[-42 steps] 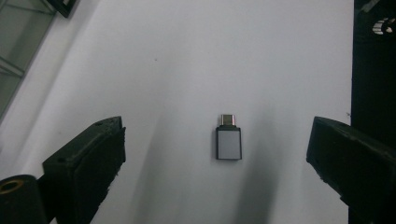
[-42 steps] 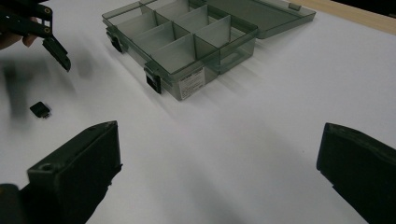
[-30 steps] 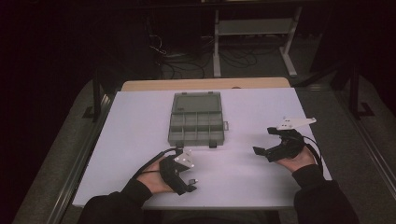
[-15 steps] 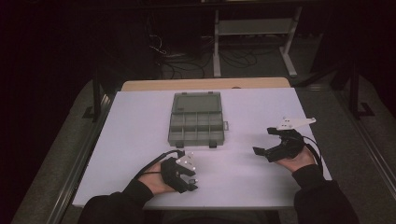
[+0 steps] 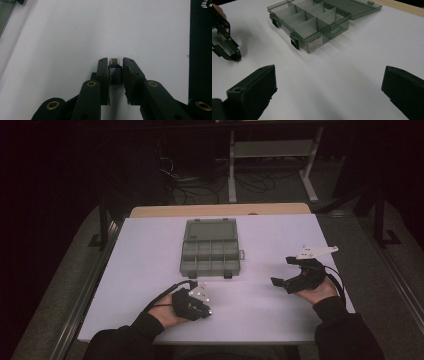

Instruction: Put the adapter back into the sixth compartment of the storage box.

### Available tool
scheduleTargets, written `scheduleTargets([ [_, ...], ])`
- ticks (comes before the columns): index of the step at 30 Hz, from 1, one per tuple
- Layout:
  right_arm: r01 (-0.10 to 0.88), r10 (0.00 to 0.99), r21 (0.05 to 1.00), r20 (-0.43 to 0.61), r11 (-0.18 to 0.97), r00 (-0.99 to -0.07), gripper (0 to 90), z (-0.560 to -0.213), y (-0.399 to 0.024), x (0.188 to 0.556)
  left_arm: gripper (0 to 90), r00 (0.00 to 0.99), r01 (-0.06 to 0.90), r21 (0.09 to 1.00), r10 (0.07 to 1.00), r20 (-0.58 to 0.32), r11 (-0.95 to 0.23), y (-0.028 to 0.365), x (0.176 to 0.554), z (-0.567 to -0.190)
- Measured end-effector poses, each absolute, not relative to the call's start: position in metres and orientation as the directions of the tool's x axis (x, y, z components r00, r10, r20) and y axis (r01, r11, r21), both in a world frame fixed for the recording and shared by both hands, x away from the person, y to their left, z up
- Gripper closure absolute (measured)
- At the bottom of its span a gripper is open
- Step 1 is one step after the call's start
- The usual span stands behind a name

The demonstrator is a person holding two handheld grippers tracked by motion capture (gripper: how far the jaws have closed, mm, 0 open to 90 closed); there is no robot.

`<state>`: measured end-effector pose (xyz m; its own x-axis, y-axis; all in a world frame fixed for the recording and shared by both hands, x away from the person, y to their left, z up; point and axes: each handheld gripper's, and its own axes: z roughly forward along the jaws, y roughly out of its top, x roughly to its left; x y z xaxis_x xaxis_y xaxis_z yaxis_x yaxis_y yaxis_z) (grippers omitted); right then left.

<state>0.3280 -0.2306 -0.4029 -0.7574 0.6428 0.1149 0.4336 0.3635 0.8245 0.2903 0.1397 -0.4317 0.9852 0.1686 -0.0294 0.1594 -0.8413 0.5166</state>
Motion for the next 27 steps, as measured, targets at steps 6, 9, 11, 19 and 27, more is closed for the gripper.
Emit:
scheduleTargets([
  [6, 0.433, 0.642, 0.826, 0.115, 0.362, -0.758, 0.0, -0.403, -0.231, 0.328, 76.4, 0.985, 0.162, 0.516, 0.166, -0.037, -0.841, 0.14, 0.291, -0.431],
  [9, 0.432, 0.643, 0.826, 0.115, 0.362, -0.758, 0.0, -0.403, -0.231, 0.328, 76.4, 0.985, 0.161, 0.515, 0.165, -0.039, -0.842, 0.14, 0.291, -0.431],
  [11, 0.433, 0.643, 0.825, 0.115, 0.362, -0.758, 0.0, -0.403, -0.231, 0.328, 76.4, 0.985, 0.162, 0.518, 0.165, -0.041, -0.84, 0.14, 0.291, -0.43],
  [19, 0.434, 0.642, 0.825, 0.116, 0.363, -0.758, 0.0, -0.403, -0.231, 0.328, 76.4, 0.984, 0.166, 0.539, 0.173, -0.038, -0.826, 0.146, 0.293, -0.425],
  [27, 0.433, 0.641, 0.825, 0.116, 0.364, -0.759, 0.0, -0.403, -0.231, 0.328, 76.4, 0.982, 0.176, 0.554, 0.188, -0.035, -0.814, 0.152, 0.295, -0.419],
])
